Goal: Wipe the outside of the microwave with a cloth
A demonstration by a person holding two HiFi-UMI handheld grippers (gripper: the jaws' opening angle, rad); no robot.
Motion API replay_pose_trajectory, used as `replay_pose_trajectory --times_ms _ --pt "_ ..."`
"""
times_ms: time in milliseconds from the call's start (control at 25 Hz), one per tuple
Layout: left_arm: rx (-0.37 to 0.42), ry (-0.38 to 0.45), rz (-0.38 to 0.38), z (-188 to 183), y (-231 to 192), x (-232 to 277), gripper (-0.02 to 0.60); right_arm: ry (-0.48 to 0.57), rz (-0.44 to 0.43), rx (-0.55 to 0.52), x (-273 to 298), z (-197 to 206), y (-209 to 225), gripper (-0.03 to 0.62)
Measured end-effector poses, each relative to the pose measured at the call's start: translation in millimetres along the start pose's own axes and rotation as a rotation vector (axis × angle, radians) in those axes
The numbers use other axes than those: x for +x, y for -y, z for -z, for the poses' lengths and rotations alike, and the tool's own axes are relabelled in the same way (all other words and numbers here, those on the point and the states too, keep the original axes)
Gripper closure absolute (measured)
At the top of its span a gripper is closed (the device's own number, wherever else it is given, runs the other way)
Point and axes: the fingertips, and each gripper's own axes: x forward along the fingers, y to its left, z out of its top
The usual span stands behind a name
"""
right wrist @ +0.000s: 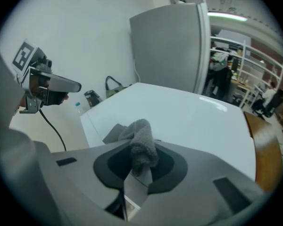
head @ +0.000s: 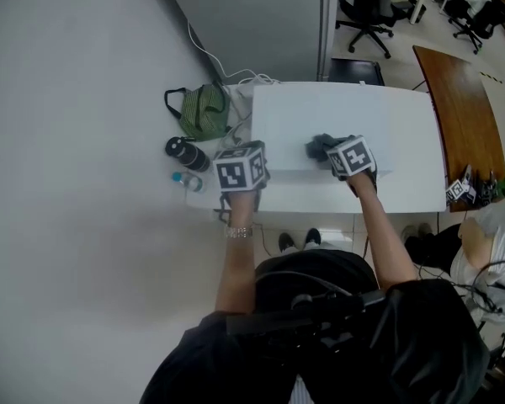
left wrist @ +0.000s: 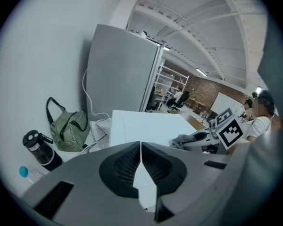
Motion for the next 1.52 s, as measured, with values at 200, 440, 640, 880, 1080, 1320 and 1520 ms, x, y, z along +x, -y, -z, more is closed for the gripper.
replay_pose_trajectory --times_ms 200,440,640,880,1080,1320,1520 --pt "0.043 -0.034 0.096 -1.1 39.5 25.0 0.574 0.003 0.213 0.23 -68.7 81.4 109.2 0.531" --pt "0.07 -0.044 0.164 -1.2 64.4 37.1 0.574 -0.005 0.378 0.407 -110.4 149.0 171.5 0.531" --pt "0.037 -0.03 0.132 3.3 41.8 27.4 0.574 0.103 0.483 0.345 -131.3 137.6 156.8 0.533" --pt "-0.023 -0.016 0.049 15.0 -6.8 1.7 0.574 0.38 0.178 0.066 -87.8 18.0 1.7 0.533" --pt "-0.079 -0.018 0.001 38.9 -40.8 -27.3 0.574 0.356 -0.171 -0.097 -23.3 -12.6 -149.2 0.533" --pt "-0.119 -0.01 -0.045 54.7 -66.3 -52.8 0.574 0.247 -0.14 -0.232 61.5 -16.8 -212.8 0.533" --pt "-0.123 -0.007 -0.065 58.9 -63.1 -63.0 0.574 0.194 -0.077 -0.118 68.2 4.6 -175.2 0.533"
